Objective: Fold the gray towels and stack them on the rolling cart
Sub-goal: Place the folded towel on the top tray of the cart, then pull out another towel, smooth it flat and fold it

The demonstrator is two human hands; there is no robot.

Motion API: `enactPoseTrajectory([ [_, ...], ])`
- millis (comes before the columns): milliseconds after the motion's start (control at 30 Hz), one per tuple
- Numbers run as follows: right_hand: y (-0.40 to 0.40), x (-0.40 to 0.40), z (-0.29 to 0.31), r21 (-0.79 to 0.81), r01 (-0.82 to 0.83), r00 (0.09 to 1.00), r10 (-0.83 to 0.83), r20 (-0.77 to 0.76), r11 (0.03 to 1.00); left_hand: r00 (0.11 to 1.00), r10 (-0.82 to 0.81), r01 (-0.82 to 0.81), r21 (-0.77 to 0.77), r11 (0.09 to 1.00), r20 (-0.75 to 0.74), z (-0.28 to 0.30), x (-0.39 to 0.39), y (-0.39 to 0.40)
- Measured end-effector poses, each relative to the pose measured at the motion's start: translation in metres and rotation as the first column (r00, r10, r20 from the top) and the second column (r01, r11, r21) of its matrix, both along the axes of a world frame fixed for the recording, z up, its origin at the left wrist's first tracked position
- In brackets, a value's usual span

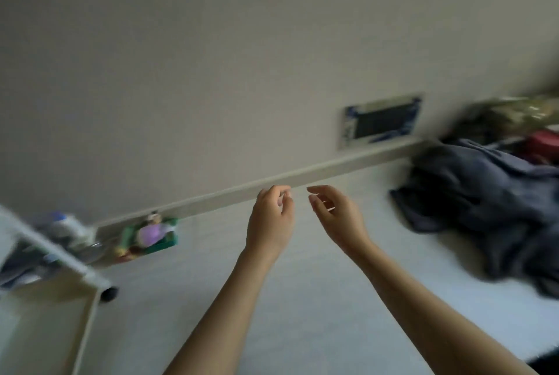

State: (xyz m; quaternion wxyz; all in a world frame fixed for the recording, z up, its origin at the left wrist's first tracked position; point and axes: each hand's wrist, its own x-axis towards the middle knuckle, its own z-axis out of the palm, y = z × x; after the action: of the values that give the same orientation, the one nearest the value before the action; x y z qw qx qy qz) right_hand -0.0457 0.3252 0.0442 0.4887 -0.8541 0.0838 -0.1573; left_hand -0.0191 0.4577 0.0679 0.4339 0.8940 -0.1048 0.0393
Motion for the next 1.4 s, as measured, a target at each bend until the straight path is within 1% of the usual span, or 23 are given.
enactPoseTrajectory([
  [67, -0.050, -0.025, -0.009, -0.016, 0.123, 0.992, -0.123, -0.029, 0.992, 0.993, -0.117, 0.117, 0.002, 0.993, -0.032, -0.008, -0.009, -0.054],
  [200, -0.135, -0.068, -0.025, -0.023, 0.317, 0.945, -0.318, -0.074, 0.948, 0.958, -0.273, 0.274, 0.000, 0.962, -0.091, -0.026, -0.027, -0.144],
  [333, -0.216, -0.100, -0.043, -0.032, 0.442, 0.887, -0.442, -0.130, 0.896, 0.922, -0.352, 0.358, 0.008, 0.934, -0.160, -0.050, -0.037, -0.225],
  [500, -0.306, -0.119, -0.069, -0.059, 0.554, 0.807, -0.553, -0.208, 0.831, 0.886, -0.376, 0.391, 0.001, 0.920, -0.270, -0.083, -0.042, -0.314],
  [600, -0.348, -0.124, -0.087, -0.076, 0.599, 0.764, -0.597, -0.244, 0.797, 0.860, -0.386, 0.398, -0.037, 0.917, -0.333, -0.101, -0.041, -0.358],
  [700, -0.380, -0.122, -0.103, -0.102, 0.591, 0.769, -0.597, -0.230, 0.800, 0.819, -0.423, 0.419, -0.099, 0.902, -0.387, -0.116, -0.035, -0.394],
  [767, -0.397, -0.117, -0.108, -0.063, 0.568, 0.791, -0.566, -0.234, 0.820, 0.793, -0.452, 0.432, -0.147, 0.890, -0.408, -0.121, -0.031, -0.415],
  [800, -0.407, -0.114, -0.111, -0.032, 0.557, 0.801, -0.547, -0.242, 0.830, 0.790, -0.449, 0.431, -0.141, 0.891, -0.418, -0.125, -0.029, -0.427],
  [833, -0.410, -0.112, -0.113, -0.008, 0.542, 0.813, -0.527, -0.247, 0.841, 0.799, -0.427, 0.426, -0.103, 0.899, -0.422, -0.127, -0.026, -0.433],
  [900, -0.421, -0.107, -0.117, 0.040, 0.540, 0.818, -0.514, -0.260, 0.840, 0.831, -0.365, 0.420, 0.041, 0.907, -0.420, -0.132, -0.020, -0.446],
  [933, -0.424, -0.106, -0.117, 0.064, 0.545, 0.818, -0.514, -0.259, 0.836, 0.836, -0.357, 0.424, 0.077, 0.903, -0.416, -0.131, -0.018, -0.450],
  [967, -0.428, -0.104, -0.118, 0.088, 0.557, 0.814, -0.522, -0.254, 0.826, 0.832, -0.375, 0.435, 0.063, 0.898, -0.409, -0.131, -0.015, -0.453],
  [1033, -0.431, -0.102, -0.117, 0.113, 0.582, 0.805, -0.551, -0.220, 0.805, 0.804, -0.464, 0.472, -0.075, 0.878, -0.373, -0.129, -0.012, -0.454],
  [1100, -0.432, -0.099, -0.114, 0.092, 0.589, 0.803, -0.569, -0.177, 0.803, 0.771, -0.531, 0.484, -0.219, 0.847, -0.351, -0.119, -0.010, -0.452],
  [1167, -0.429, -0.094, -0.106, 0.045, 0.570, 0.815, -0.558, -0.155, 0.820, 0.764, -0.555, 0.478, -0.289, 0.829, -0.328, -0.108, -0.008, -0.447],
  [1233, -0.425, -0.086, -0.096, -0.028, 0.543, 0.830, -0.541, -0.133, 0.840, 0.763, -0.568, 0.481, -0.316, 0.818, -0.310, -0.094, -0.005, -0.437],
  [1400, -0.410, -0.063, -0.068, -0.204, 0.498, 0.851, -0.520, -0.074, 0.843, 0.774, -0.585, 0.514, -0.301, 0.803, -0.241, -0.051, 0.008, -0.390],
])
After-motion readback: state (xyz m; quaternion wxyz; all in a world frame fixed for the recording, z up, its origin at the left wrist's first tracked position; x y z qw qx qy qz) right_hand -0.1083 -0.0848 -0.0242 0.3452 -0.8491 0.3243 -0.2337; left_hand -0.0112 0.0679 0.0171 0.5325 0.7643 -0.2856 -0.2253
